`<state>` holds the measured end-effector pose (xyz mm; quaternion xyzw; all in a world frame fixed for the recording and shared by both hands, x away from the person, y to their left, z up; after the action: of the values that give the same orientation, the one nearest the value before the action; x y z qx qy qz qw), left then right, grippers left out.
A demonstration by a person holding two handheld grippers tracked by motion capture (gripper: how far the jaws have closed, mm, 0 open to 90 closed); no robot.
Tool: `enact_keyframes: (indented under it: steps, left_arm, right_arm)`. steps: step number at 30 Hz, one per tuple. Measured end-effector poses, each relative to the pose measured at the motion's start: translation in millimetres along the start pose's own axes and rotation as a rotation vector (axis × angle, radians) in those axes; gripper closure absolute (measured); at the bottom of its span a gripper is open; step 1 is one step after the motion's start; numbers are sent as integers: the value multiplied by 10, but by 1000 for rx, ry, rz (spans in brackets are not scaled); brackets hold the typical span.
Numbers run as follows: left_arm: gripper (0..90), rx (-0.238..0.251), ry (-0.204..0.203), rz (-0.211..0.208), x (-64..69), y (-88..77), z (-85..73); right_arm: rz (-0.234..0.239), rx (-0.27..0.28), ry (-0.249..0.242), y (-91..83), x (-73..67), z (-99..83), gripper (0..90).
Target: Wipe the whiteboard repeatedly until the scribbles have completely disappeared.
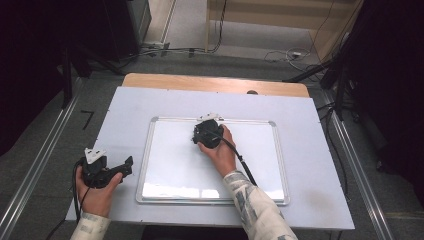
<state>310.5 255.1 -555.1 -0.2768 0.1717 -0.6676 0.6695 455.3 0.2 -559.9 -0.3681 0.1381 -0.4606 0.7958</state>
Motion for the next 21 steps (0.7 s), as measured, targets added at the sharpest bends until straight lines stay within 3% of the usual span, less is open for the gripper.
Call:
enact_keyframes:
  steps: [21]
  left_arm:
    - [70,-1,1,-2,0,-4,0]
  right_arm:
    - [32,5,-30,32,-223,63,390]
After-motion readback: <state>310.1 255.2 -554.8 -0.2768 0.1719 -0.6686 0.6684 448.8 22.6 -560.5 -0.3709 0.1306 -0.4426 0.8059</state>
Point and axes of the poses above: each handheld gripper's, and its own axes: y roughly forward along the jaws, z roughly out of its top, x roughly to its right, the point moved 10 cm from there along y, roughly forward along the jaws
